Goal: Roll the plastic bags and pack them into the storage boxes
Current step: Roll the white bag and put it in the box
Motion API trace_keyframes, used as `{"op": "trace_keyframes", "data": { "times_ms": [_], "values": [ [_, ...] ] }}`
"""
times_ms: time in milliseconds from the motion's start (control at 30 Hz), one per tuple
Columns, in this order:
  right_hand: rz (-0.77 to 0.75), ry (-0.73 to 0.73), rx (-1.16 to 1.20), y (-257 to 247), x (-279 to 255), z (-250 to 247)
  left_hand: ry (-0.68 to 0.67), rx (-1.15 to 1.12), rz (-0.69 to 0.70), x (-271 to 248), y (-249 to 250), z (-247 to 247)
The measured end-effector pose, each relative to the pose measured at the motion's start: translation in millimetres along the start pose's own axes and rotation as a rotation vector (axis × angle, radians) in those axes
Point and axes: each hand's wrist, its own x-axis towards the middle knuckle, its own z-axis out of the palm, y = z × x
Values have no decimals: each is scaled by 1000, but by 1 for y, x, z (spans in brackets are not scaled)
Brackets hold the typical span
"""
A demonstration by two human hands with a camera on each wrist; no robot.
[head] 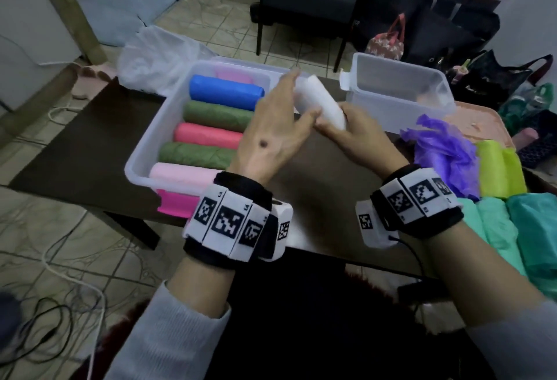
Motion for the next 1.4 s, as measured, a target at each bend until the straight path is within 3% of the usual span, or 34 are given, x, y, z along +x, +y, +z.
{"op": "trace_keyframes", "data": {
  "times_ms": [133, 267, 400, 533, 667, 933, 1233, 1333, 1400],
  "values": [
    [-164, -47, 43, -58, 28, 11, 234, 141, -157, -13, -26, -58],
    [-291, -208, 28, -101, 38, 37, 242, 270, -402, -39, -65, -94],
    [-240, -413, 20, -114, 31, 62, 218, 185, -576, -58, -95, -98],
    [-320, -448, -47, -111, 22, 85, 313, 0, -659, -61, -103, -88],
    [-382, -354, -141, -106, 21, 98, 379, -56, -657, -58, -103, -83],
    [-419, -356, -445, -113, 13, 109, 527, -131, -672, -55, -105, -77],
    [-399, -511, -363, -111, 21, 109, 534, -99, -664, -52, -106, -75],
    [-442, -441, -313, -109, 21, 112, 497, 29, -634, -52, -104, -77],
    [-474, -345, -148, -107, 18, 110, 519, 131, -528, -50, -95, -76]
  ]
}}
